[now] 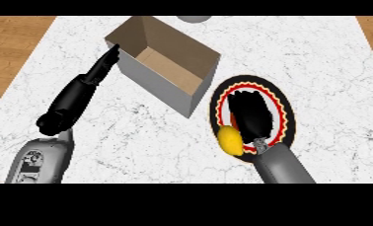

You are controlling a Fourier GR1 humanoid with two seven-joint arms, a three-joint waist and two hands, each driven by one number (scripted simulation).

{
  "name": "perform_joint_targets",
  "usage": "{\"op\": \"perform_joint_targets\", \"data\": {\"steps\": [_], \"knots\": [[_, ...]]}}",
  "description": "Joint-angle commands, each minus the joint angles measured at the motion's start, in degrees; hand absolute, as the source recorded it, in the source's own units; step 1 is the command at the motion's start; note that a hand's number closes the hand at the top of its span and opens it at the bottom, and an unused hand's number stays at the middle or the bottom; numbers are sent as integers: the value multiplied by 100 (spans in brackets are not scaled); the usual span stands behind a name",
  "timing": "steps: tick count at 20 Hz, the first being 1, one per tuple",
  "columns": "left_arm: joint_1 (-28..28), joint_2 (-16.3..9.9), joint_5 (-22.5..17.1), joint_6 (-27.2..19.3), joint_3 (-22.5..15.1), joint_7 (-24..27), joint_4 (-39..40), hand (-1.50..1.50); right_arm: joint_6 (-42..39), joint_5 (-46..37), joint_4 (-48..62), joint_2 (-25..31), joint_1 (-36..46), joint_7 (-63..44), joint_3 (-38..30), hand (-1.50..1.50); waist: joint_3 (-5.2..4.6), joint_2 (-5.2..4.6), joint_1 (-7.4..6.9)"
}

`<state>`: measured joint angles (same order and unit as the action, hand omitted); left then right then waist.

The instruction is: Pick the tomato from the plate and place it in the cardboard box

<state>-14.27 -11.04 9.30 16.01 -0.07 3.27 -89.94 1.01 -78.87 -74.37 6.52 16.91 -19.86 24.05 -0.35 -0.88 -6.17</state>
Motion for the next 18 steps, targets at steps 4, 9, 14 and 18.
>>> {"op": "perform_joint_targets", "data": {"steps": [4,9,14,18], "knots": [[-325,136,47,230,-385,89,113,0,-275,1083,-142,-636,1261,-83,1647,150,51,-119,-722],[-516,210,61,157,-362,-66,225,0,-258,1580,-353,-647,2397,-828,2329,150,28,-15,-628],[-478,191,94,95,-271,25,410,0,177,2099,-641,-650,3214,-2138,2162,150,13,29,-450],[-550,116,97,120,-212,2,445,0,920,2478,-493,-651,3578,-3207,1979,150,17,20,-354]]}}
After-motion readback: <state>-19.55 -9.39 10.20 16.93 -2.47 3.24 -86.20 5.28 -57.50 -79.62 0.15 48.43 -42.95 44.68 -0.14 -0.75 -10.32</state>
